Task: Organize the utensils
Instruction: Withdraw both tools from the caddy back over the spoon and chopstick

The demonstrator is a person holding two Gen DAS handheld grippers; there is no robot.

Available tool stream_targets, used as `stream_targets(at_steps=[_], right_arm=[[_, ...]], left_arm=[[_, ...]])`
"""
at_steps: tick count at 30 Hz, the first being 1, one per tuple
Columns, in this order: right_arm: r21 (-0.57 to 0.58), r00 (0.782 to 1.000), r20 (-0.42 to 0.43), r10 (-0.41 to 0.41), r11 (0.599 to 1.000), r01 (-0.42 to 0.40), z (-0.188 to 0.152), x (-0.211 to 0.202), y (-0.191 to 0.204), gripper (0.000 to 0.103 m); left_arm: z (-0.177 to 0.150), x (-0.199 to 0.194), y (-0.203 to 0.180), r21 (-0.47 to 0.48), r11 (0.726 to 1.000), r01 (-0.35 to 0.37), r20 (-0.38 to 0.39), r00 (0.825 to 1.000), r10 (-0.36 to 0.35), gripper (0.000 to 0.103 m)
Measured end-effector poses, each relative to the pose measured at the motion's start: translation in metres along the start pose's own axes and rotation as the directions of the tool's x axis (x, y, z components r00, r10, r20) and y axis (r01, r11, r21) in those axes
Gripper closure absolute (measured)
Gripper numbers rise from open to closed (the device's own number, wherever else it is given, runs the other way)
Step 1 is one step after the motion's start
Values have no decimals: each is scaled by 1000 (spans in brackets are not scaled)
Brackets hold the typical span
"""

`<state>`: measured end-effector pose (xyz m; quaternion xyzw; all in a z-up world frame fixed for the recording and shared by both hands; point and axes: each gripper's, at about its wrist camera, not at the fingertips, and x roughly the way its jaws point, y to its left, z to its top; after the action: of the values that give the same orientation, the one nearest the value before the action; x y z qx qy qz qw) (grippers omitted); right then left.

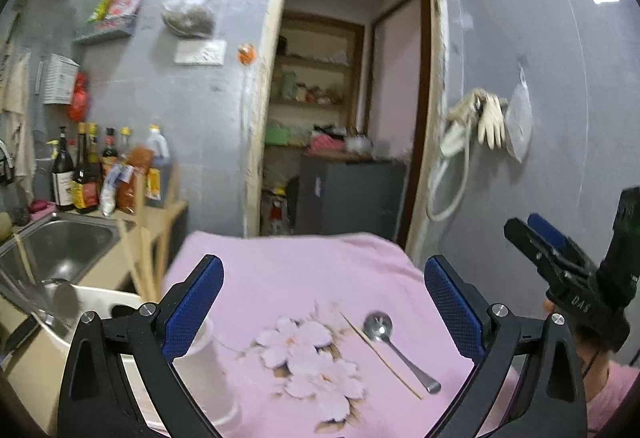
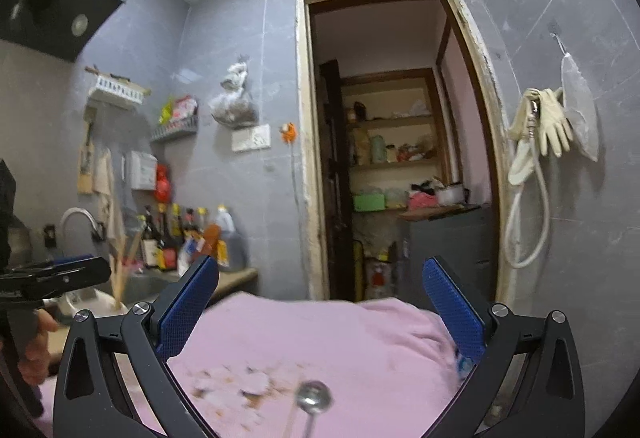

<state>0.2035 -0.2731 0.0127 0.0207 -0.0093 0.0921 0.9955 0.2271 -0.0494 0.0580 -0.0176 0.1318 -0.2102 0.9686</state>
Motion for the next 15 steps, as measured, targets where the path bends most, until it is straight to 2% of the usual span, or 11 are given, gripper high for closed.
stream_targets(at_steps=[4, 7, 11, 15], right_arm=[[-5, 998, -68, -9, 1000, 8, -13, 3, -15, 0], [-7, 992, -129, -3, 1000, 2, -22, 9, -23, 0], [-4, 976, -215, 15, 1000, -16, -32, 20, -30, 0], [5, 951, -308, 38, 999, -38, -37, 37, -39, 1]], left_arm=[[-16, 27, -11, 15, 1000, 18, -99, 995, -17, 5], [-30, 45, -15, 7, 999, 32, -183, 983, -30, 5], [-46, 74, -17, -21, 998, 64, -321, 945, -68, 5], [-58, 92, -16, -47, 995, 85, -397, 913, -97, 9]])
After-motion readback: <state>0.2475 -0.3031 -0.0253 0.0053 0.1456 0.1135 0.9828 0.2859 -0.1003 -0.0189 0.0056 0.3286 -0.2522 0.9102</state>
